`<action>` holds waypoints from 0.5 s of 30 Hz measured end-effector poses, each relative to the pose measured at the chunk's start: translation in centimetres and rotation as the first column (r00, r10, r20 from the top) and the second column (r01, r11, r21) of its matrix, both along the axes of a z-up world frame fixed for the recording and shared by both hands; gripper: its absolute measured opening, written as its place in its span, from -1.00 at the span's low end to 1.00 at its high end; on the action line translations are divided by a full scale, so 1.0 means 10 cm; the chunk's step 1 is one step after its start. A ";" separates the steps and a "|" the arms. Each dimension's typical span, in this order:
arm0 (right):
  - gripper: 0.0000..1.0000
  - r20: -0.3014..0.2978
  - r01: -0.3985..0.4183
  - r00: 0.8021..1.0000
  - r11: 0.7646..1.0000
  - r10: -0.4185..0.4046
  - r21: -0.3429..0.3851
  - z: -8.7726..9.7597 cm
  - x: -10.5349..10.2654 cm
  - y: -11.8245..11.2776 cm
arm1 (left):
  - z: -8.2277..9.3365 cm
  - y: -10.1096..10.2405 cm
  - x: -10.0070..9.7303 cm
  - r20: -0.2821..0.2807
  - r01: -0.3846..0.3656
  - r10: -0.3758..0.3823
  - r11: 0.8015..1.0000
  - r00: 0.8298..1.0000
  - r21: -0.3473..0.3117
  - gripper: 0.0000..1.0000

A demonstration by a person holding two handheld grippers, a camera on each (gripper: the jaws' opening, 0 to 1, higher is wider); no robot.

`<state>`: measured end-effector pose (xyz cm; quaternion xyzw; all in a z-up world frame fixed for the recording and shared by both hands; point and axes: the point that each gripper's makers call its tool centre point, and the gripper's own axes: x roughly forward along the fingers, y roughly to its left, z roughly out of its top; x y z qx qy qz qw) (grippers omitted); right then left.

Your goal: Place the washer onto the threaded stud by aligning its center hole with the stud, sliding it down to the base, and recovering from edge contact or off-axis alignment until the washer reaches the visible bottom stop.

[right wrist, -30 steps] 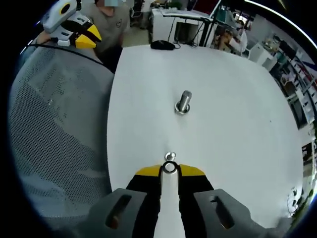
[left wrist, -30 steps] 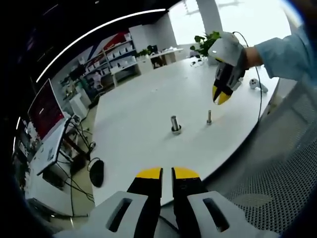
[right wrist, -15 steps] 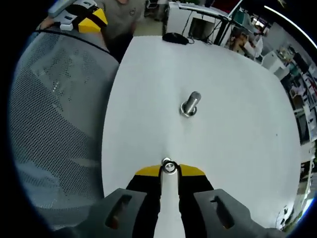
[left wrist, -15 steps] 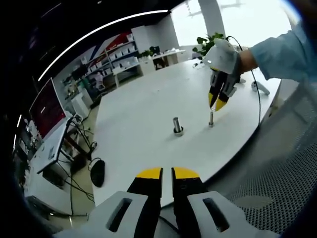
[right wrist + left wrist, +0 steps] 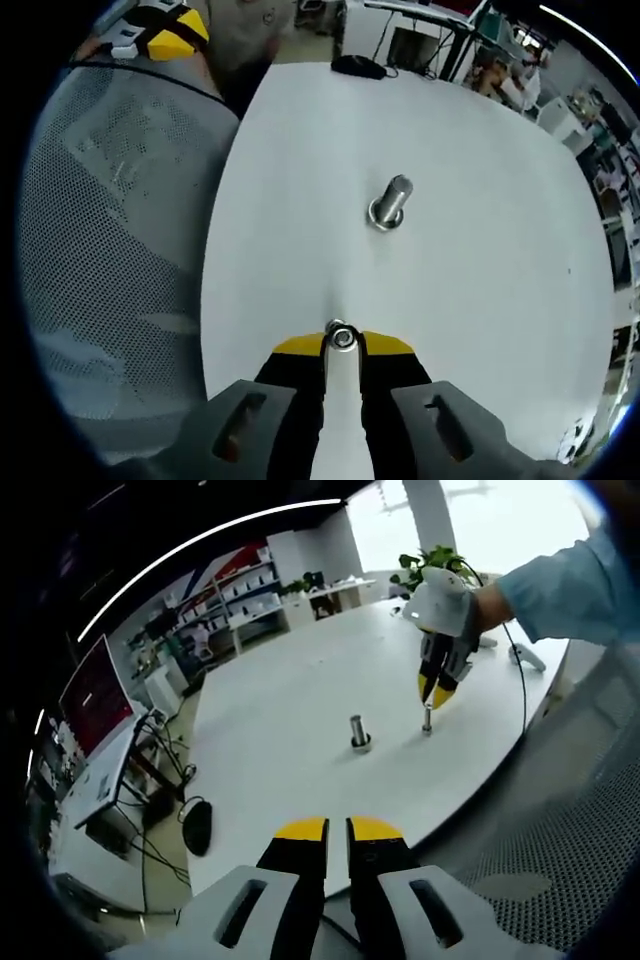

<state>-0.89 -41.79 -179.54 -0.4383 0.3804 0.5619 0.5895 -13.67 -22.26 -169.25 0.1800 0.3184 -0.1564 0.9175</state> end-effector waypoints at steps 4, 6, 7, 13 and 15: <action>-0.74 -0.011 -0.001 1.000 1.000 0.000 -0.006 -0.05 -0.01 0.00 | 0.00 0.00 0.00 0.002 -0.001 0.001 1.000 1.000 -0.001 -0.91; -0.74 -0.018 0.002 1.000 1.000 -0.002 -0.012 -0.09 -0.02 -0.01 | 0.00 0.00 0.00 0.002 -0.001 0.001 1.000 1.000 -0.002 -0.91; -0.74 -0.020 0.001 1.000 1.000 -0.001 -0.014 -0.11 -0.01 0.00 | 0.01 0.00 0.00 0.002 -0.001 0.001 1.000 1.000 -0.002 -0.91; -0.74 -0.036 -0.007 0.999 0.999 0.005 -0.036 -0.25 0.00 0.00 | 0.02 0.01 0.01 0.009 -0.006 0.006 1.000 1.000 -0.006 -0.91; -0.74 -0.045 -0.008 0.999 0.999 0.006 -0.049 -0.30 -0.01 -0.01 | 0.02 0.01 0.01 0.011 -0.006 0.007 1.000 1.000 -0.007 -0.91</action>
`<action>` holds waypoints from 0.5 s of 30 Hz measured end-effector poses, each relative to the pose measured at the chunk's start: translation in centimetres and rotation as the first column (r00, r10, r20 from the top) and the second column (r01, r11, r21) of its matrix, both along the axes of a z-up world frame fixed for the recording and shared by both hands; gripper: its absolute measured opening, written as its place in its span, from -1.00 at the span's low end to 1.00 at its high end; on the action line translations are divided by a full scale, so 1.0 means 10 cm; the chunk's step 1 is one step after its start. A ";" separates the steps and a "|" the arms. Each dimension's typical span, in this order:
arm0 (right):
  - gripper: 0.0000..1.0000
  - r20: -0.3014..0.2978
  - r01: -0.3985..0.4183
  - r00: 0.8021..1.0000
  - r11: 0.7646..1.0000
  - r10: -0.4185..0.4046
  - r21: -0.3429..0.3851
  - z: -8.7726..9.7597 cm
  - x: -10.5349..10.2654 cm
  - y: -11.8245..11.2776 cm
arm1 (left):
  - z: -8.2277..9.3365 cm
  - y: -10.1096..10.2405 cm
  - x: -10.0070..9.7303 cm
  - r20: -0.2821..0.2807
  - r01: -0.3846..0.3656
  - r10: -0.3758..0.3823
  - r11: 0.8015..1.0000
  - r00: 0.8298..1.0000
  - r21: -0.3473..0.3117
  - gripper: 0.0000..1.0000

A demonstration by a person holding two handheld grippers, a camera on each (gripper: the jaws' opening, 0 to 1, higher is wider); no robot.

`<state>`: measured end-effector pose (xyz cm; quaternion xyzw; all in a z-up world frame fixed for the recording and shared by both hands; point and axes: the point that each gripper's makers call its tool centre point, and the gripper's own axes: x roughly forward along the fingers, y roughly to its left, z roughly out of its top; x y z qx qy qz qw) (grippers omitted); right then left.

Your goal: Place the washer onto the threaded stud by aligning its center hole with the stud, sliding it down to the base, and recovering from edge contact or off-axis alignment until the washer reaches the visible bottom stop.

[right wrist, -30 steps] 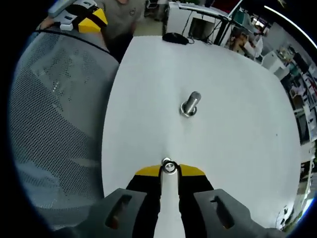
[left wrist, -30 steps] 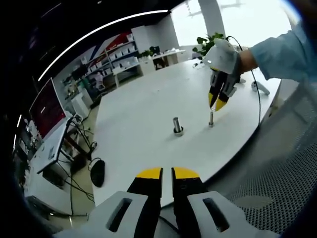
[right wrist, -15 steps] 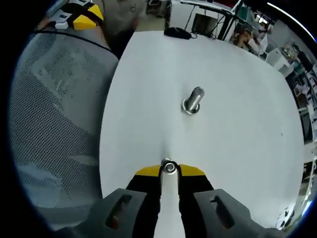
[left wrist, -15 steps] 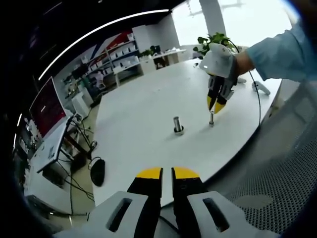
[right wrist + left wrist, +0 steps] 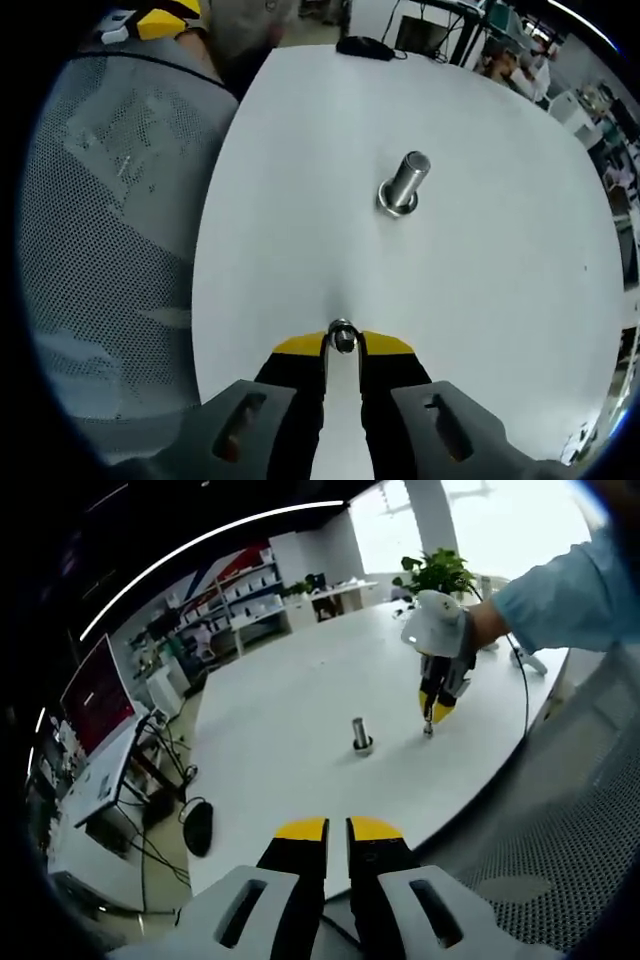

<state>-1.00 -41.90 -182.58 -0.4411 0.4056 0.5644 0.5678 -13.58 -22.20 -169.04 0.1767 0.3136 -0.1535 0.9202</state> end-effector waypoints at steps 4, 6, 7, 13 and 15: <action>-0.74 -0.010 -0.013 1.000 1.000 0.013 -0.011 -0.07 0.00 0.02 | 0.00 0.01 0.01 0.002 -0.003 0.003 1.000 1.000 -0.002 -0.91; -0.74 -0.016 -0.014 1.000 1.000 0.014 -0.018 -0.11 0.00 0.02 | 0.00 0.01 0.01 0.002 -0.004 0.004 1.000 1.000 -0.002 -0.91; -0.74 -0.018 -0.017 1.000 1.000 0.017 -0.019 -0.12 0.00 0.02 | 0.00 0.01 0.01 0.004 -0.005 0.005 1.000 1.000 -0.003 -0.91; -0.74 -0.025 -0.031 0.999 0.999 0.030 -0.035 -0.17 0.00 0.02 | 0.00 0.01 0.01 0.003 -0.008 0.008 1.000 1.000 -0.005 -0.91; -0.74 -0.026 -0.031 0.999 0.999 0.030 -0.032 -0.16 0.01 0.03 | 0.00 0.01 0.01 0.003 -0.008 0.008 1.000 1.000 -0.005 -0.91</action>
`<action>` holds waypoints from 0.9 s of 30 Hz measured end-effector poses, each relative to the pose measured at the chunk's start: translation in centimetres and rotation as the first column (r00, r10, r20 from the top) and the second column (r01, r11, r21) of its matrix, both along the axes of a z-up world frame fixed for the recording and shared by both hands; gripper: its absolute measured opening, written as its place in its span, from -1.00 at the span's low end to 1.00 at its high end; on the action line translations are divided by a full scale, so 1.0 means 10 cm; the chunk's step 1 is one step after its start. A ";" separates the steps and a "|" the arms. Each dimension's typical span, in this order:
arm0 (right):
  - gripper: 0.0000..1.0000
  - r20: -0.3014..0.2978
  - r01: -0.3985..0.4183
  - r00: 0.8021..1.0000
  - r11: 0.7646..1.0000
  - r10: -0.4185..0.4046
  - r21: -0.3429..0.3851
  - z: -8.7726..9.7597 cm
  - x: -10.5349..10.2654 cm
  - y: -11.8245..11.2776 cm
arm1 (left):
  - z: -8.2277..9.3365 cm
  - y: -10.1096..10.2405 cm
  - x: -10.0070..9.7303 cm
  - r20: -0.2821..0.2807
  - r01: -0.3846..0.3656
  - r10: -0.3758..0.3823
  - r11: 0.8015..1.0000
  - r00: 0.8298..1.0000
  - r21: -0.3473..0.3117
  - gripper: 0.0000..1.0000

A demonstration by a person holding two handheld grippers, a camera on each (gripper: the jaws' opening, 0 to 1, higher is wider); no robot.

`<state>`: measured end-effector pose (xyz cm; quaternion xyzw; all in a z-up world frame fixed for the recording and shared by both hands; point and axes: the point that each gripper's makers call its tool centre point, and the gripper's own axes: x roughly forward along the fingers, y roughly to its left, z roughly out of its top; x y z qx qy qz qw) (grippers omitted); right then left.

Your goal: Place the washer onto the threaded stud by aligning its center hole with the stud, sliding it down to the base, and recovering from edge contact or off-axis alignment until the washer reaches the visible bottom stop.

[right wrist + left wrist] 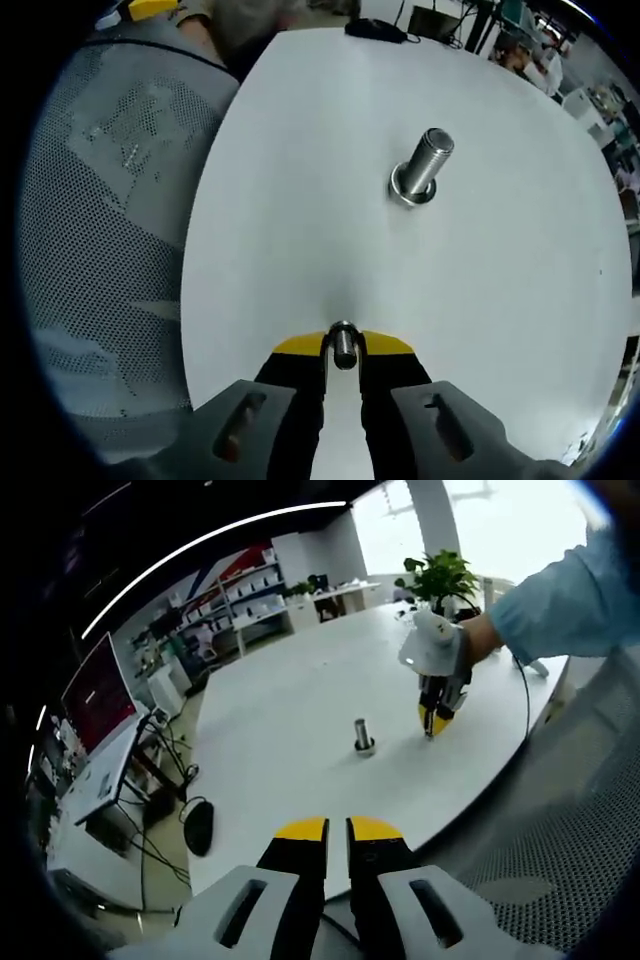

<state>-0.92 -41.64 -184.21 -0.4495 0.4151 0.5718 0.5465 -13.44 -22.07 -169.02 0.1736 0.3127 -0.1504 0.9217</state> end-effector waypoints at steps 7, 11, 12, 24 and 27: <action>-0.33 0.037 0.061 0.997 0.998 -0.062 0.017 0.04 0.08 -0.01 | 0.01 0.00 0.00 0.005 -0.001 0.001 1.000 1.000 -0.003 -0.91; -0.28 -0.001 0.155 0.988 0.983 -0.156 0.101 0.26 0.03 -0.01 | 0.01 0.00 0.00 0.007 0.002 -0.002 1.000 1.000 -0.004 -0.91; -0.27 -0.006 0.166 0.986 0.977 -0.167 0.136 0.35 0.01 0.00 | 0.01 0.00 0.00 0.007 0.004 -0.004 1.000 1.000 -0.003 -0.91; -0.21 -0.061 0.305 0.947 0.831 -0.314 0.465 1.47 -0.43 -0.10 | -0.01 -0.05 -0.03 -0.004 0.033 -0.033 0.999 0.999 0.006 -0.91; -0.21 -0.082 0.347 0.928 0.763 -0.363 0.546 1.78 -0.58 -0.19 | -0.02 -0.07 -0.05 -0.013 0.049 -0.048 0.999 0.999 0.013 -0.91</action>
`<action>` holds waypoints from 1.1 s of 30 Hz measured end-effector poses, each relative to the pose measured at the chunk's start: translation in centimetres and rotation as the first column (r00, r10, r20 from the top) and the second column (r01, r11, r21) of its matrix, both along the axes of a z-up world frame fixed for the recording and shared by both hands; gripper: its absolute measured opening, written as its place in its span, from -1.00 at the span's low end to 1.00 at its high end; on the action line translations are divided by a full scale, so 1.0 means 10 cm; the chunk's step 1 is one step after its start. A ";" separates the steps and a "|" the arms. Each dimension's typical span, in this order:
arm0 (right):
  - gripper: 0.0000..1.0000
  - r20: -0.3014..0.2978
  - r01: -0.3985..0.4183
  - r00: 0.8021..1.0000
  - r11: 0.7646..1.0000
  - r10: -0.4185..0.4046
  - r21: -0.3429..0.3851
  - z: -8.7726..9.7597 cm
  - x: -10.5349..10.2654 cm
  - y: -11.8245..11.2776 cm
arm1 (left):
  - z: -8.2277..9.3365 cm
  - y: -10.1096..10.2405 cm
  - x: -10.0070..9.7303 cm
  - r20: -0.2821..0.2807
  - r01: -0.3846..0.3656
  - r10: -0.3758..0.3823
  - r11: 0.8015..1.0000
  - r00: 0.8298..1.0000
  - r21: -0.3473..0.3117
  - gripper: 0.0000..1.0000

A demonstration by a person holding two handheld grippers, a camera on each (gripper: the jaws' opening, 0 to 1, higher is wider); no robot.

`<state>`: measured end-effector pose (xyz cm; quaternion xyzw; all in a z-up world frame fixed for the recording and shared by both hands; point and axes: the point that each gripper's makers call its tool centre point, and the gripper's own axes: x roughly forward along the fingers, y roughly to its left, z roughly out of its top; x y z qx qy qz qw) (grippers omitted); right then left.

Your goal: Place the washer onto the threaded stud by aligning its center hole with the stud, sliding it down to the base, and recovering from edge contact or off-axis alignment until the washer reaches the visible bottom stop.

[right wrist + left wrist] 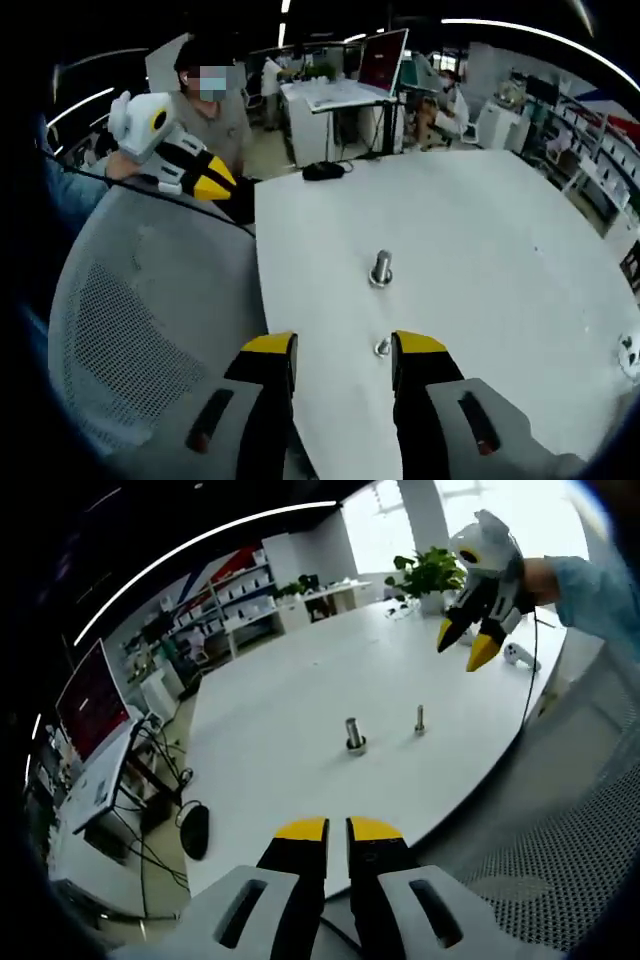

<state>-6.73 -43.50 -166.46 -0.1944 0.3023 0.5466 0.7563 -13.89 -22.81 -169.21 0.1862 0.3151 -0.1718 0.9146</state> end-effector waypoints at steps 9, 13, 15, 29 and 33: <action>-0.22 0.085 0.245 0.958 0.934 -0.275 0.259 0.66 -0.21 -0.36 | 0.02 -0.06 -0.03 0.003 0.035 -0.035 0.999 0.999 -0.009 -0.91; -0.24 0.118 0.318 0.922 0.897 -0.368 0.308 0.75 -0.28 -0.53 | 0.08 -0.08 -0.01 0.040 0.040 -0.039 0.999 0.998 -0.029 -0.91; -0.24 0.114 0.361 0.902 0.874 -0.415 0.324 0.75 -0.32 -0.61 | 0.07 -0.08 -0.01 0.033 0.040 -0.040 0.999 0.999 -0.029 -0.91; -0.33 0.096 0.501 0.817 0.781 -0.569 0.373 0.41 -0.54 -0.79 | 0.07 -0.09 -0.03 0.030 0.042 -0.041 0.999 0.999 -0.031 -0.90; -0.33 0.066 0.523 0.811 0.771 -0.581 0.363 0.27 -0.56 -0.82 | 0.07 -0.08 -0.02 0.033 0.037 -0.036 0.999 0.999 -0.030 -0.90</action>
